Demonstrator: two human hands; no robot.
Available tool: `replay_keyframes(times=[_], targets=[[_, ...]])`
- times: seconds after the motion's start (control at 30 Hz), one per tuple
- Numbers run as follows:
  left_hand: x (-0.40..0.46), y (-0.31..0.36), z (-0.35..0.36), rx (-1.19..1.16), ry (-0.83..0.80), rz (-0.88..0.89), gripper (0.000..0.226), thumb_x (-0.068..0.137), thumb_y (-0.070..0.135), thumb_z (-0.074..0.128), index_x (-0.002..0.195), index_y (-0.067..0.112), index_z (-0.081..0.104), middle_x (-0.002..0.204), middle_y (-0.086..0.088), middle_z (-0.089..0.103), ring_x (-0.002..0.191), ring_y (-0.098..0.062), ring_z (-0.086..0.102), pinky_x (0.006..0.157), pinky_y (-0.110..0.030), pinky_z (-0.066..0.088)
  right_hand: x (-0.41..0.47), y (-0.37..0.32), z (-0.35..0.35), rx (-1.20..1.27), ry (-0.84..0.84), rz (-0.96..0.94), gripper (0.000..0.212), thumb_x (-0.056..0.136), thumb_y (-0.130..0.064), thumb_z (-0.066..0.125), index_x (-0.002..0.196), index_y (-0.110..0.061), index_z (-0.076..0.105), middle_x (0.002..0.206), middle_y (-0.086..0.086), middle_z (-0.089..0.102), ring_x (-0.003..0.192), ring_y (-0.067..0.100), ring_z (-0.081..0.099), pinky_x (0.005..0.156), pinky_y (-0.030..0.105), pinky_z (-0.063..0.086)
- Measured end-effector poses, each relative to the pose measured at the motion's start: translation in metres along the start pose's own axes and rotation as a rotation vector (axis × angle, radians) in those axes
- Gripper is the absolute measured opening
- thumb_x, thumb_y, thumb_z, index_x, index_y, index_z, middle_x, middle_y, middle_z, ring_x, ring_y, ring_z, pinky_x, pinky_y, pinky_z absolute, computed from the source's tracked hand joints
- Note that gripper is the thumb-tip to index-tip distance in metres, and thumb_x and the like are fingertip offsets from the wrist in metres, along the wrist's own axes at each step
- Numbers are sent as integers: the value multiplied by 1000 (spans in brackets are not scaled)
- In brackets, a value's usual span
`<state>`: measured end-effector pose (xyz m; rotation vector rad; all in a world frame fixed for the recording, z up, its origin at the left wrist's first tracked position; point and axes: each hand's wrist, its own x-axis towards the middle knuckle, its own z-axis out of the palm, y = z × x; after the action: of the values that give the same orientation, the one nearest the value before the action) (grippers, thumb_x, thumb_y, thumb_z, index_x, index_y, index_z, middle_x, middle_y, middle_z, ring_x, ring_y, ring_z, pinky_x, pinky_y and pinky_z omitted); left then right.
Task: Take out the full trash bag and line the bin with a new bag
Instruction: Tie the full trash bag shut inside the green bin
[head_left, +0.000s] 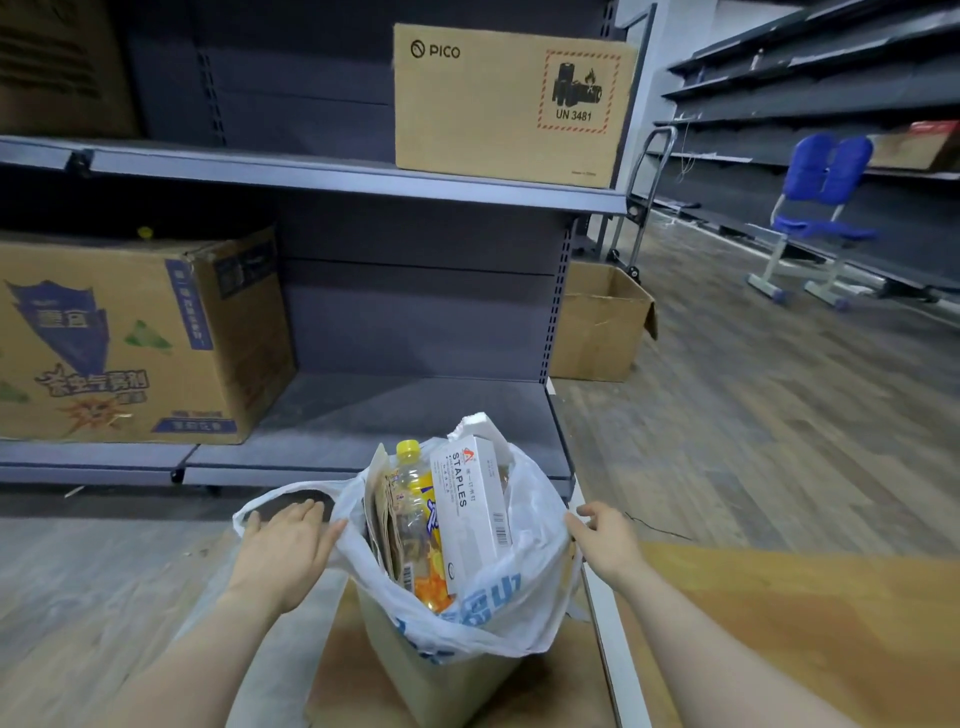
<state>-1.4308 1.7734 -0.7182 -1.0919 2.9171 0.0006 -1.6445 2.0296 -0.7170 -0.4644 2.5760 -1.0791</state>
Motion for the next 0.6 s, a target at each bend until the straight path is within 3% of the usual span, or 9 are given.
replay_keyframes(times=[0.07,0.13,0.23,0.3,0.4,0.5,0.53,0.6], targets=[[-1,-1,-3,42,-3,2,46,101,43,17,115,20,54,126,4,58,123,-13,49,104,-38,27,-1,-1,0,-83,10,-16,26,94,-26,47,93,-5,62,77,4,59,69,21,54,64,29,38],[-1,-2,-4,52,-23,-2,49,101,45,15,104,22,58,113,6,64,112,-15,56,102,-39,29,-3,-4,-1,-134,26,-19,26,93,-24,47,76,-7,57,69,4,55,62,20,49,59,29,36],[-2,-3,-4,-7,-55,7,50,101,45,15,89,21,57,103,2,65,104,-20,58,98,-39,34,-3,-9,-2,-153,67,-33,26,92,-20,50,92,0,67,90,15,69,87,31,63,72,34,49],[-4,-1,-4,-135,-106,20,47,101,44,18,78,19,51,95,-3,62,97,-24,57,89,-36,41,-4,-11,-3,-164,93,-38,24,91,-16,51,97,1,67,92,15,70,92,33,63,74,34,49],[-5,4,-5,-268,-146,29,46,102,41,21,77,15,50,91,-6,57,87,-24,51,79,-34,40,-7,-14,-4,-183,105,-27,21,89,-12,52,98,-1,68,86,12,67,93,33,64,67,28,42],[-3,7,-3,-327,-159,28,52,102,40,21,89,7,59,100,-9,60,96,-26,54,83,-33,40,-9,-17,-5,-150,117,16,23,88,-12,55,102,2,66,95,14,69,95,33,63,71,31,47],[-3,7,-2,-334,-163,29,54,102,40,21,92,5,60,103,-10,61,98,-27,55,85,-34,41,-8,-19,-5,-128,104,50,22,87,-13,56,99,4,65,95,15,69,98,33,64,71,33,49],[-3,9,-1,-331,-166,31,53,102,40,20,79,9,56,96,-10,60,90,-25,53,80,-33,40,-8,-21,-8,-29,42,165,17,86,-13,60,80,2,56,88,15,67,97,35,67,67,34,48]])
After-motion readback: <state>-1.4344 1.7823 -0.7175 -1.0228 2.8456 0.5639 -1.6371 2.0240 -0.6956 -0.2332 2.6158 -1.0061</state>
